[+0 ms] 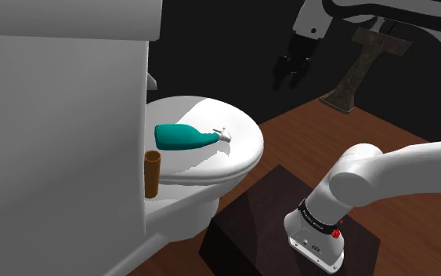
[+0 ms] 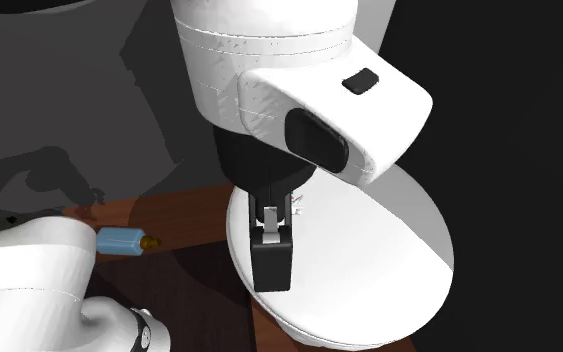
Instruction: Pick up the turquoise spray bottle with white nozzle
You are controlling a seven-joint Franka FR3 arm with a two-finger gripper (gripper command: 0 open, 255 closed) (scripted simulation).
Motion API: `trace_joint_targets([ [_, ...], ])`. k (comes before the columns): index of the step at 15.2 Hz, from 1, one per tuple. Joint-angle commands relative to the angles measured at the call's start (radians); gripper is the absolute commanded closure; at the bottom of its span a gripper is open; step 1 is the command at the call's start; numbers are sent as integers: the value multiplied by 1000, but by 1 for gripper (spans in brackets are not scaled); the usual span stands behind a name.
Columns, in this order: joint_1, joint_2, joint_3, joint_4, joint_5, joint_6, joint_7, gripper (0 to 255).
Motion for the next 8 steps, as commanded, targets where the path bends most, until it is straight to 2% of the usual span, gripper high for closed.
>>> trace_joint_targets([
  [1,0,0,0,0,0,0,0,0],
  [8,126,115,49,-41,20,190,-154,0],
])
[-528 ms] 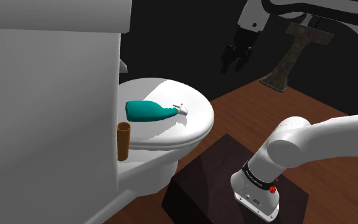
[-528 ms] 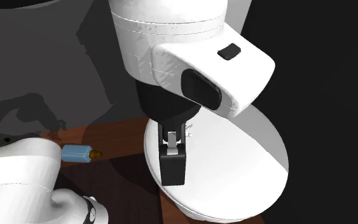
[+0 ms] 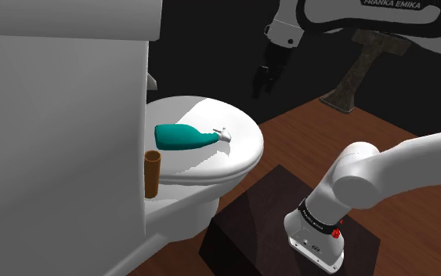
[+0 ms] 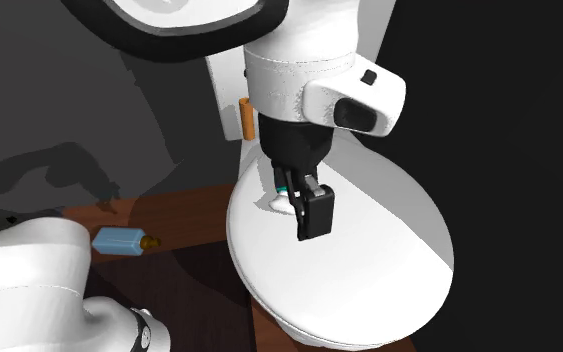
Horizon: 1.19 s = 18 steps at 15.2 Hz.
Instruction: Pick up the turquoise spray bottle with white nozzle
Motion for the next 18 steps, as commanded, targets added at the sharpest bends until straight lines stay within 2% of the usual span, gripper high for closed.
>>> trace_joint_targets([
  [1,35,36,14,-12,5,59,-47,0],
  [16,284,266,152,-73,27,423,-357,0],
  [18,291,277,158,-85,27,450,-366,0],
])
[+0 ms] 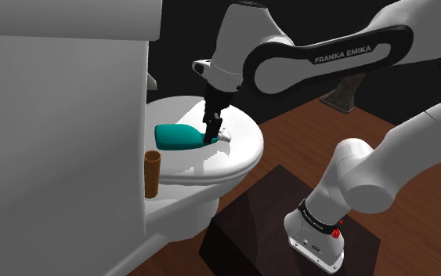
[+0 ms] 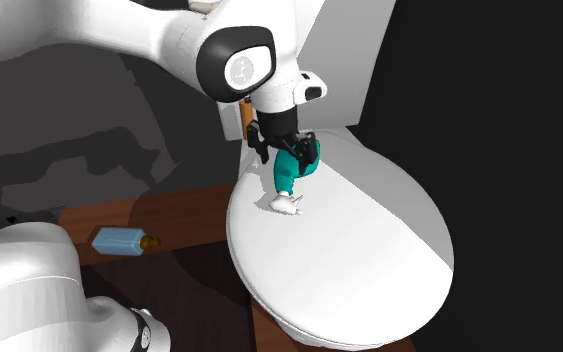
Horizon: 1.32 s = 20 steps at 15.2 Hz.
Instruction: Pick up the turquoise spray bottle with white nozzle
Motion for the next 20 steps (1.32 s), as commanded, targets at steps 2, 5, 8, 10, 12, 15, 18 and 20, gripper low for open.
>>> trace_joint_targets([
  [2,4,18,3,-24,-2,45,-10,0],
  [5,4,37,6,-51,-4,89,-6,0],
  [8,3,47,7,-64,-5,113,-4,0],
  [10,4,46,8,-63,-5,112,-3,255],
  [12,4,46,8,-64,-5,112,-3,255],
  [15,3,47,8,-63,-5,112,-4,255],
  [18,3,47,7,-64,-5,113,-4,255],
  [20,4,34,5,-47,-4,83,-7,255],
])
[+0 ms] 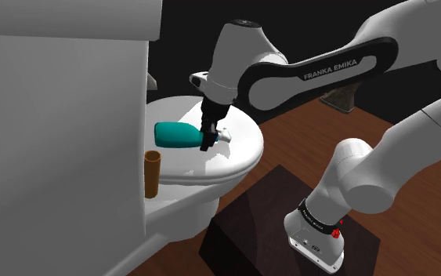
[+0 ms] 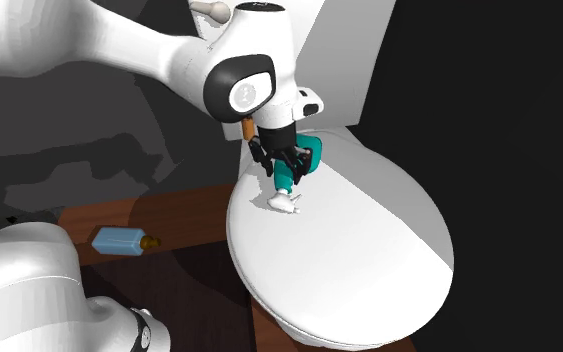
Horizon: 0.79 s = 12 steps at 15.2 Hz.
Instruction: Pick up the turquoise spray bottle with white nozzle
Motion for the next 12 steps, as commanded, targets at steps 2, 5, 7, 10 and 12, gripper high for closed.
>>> trace_joint_targets([
  [2,1,-18,-2,24,2,-42,-3,255],
  [5,1,-34,-5,52,4,-86,-6,255],
  [7,1,-43,-6,72,5,-115,-8,255],
  [10,2,-56,-8,102,6,-158,-11,255],
  [12,2,-63,-10,124,6,-186,-12,255],
])
